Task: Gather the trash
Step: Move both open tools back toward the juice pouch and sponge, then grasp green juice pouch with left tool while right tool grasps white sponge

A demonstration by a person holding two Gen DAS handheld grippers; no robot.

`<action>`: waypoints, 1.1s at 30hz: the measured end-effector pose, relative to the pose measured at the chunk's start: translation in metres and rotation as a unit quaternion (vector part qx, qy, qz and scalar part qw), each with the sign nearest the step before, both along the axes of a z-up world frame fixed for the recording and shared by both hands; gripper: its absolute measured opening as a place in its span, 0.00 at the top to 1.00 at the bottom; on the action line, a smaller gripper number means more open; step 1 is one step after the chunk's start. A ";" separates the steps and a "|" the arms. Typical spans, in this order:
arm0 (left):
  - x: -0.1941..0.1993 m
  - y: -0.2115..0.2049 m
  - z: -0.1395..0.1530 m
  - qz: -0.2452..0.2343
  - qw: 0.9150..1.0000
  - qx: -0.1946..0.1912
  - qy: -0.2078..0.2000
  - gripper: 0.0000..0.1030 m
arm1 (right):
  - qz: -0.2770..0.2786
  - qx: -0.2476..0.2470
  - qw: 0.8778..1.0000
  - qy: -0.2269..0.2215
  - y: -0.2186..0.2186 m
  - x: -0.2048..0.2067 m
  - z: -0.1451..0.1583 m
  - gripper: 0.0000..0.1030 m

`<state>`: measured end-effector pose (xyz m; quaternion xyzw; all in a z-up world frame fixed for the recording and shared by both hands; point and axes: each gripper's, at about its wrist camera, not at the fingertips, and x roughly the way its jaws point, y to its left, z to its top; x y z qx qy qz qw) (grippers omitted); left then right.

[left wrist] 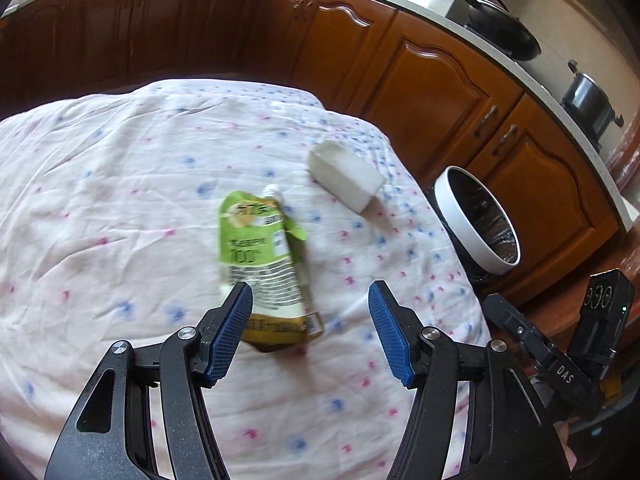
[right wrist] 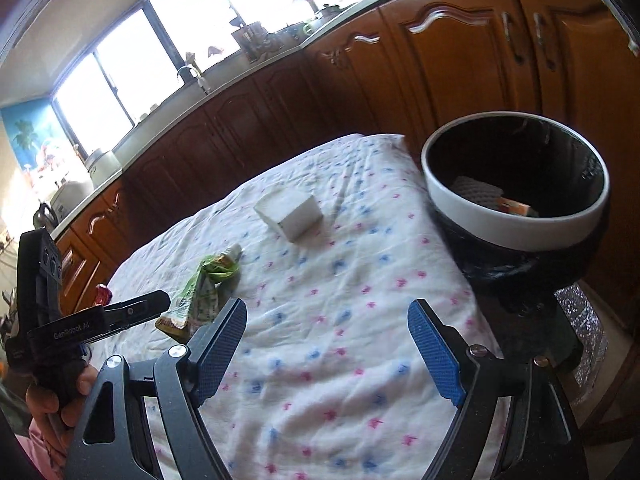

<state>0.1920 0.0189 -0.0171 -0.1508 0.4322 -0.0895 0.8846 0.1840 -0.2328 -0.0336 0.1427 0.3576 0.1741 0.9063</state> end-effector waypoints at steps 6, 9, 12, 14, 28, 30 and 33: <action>0.002 0.015 -0.005 0.008 1.000 -0.010 0.012 0.41 | 0.019 -0.014 1.000 -0.004 0.015 0.008 0.004 0.18; 0.004 0.017 -0.006 0.006 1.000 -0.011 0.014 0.41 | 0.028 -0.021 0.999 -0.002 0.020 0.015 0.006 0.18; 0.007 0.017 -0.009 0.006 1.000 -0.013 0.020 0.41 | 0.038 -0.029 0.999 0.001 0.024 0.023 0.007 0.18; 0.009 0.018 -0.010 0.006 1.000 -0.014 0.023 0.41 | 0.044 -0.035 0.998 0.004 0.027 0.030 0.007 0.18; 0.030 0.018 -0.021 0.002 0.999 -0.004 0.042 0.41 | 0.121 -0.074 0.990 0.008 0.061 0.094 0.012 0.18; 0.032 0.018 -0.023 0.000 0.999 -0.002 0.045 0.41 | 0.136 -0.092 0.986 0.010 0.071 0.107 0.011 0.18; 0.036 0.018 -0.027 0.000 0.999 -0.003 0.053 0.41 | 0.155 -0.119 0.981 0.010 0.085 0.125 0.007 0.18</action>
